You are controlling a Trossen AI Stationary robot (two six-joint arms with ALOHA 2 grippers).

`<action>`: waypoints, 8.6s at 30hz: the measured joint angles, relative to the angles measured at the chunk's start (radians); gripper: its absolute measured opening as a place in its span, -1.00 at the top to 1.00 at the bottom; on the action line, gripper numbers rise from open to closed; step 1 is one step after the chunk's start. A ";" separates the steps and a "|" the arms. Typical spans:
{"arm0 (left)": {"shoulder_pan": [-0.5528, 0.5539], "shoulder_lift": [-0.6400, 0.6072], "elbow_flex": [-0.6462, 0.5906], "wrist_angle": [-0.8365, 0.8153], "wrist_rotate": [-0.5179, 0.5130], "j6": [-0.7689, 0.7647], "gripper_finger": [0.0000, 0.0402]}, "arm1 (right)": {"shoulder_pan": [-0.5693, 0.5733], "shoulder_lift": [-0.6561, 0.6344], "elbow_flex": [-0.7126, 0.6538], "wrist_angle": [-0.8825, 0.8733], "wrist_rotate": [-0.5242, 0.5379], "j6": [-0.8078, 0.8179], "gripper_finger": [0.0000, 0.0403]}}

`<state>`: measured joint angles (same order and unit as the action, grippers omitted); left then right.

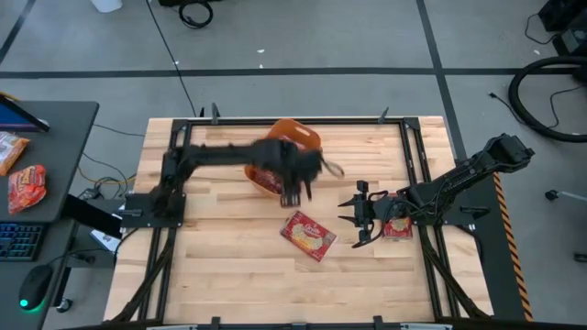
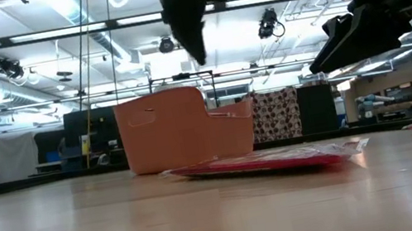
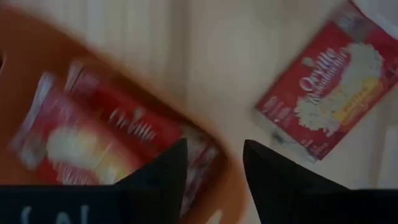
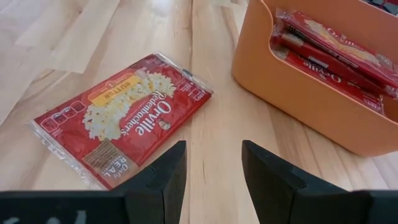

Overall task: Sort popcorn bags into baskets
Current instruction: Put the red popcorn bag into the orange bin

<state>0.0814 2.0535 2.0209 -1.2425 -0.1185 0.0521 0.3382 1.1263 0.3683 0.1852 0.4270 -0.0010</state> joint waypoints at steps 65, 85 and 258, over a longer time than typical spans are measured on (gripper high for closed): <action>-0.437 0.215 -0.002 0.080 -0.346 -0.153 0.98 | 0.000 0.000 0.000 0.000 -0.002 0.009 0.21; -0.187 -0.030 0.002 -0.026 -0.695 -0.390 0.99 | 0.000 0.000 0.000 -0.006 0.025 0.006 0.21; -0.439 0.014 0.013 -0.081 -0.617 -0.377 0.99 | 0.105 0.063 0.290 -0.664 0.272 0.313 0.40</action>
<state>-0.3576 2.0674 2.0339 -1.3237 -0.7359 -0.3252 0.4432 1.1893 0.6581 -0.4787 0.6990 0.3123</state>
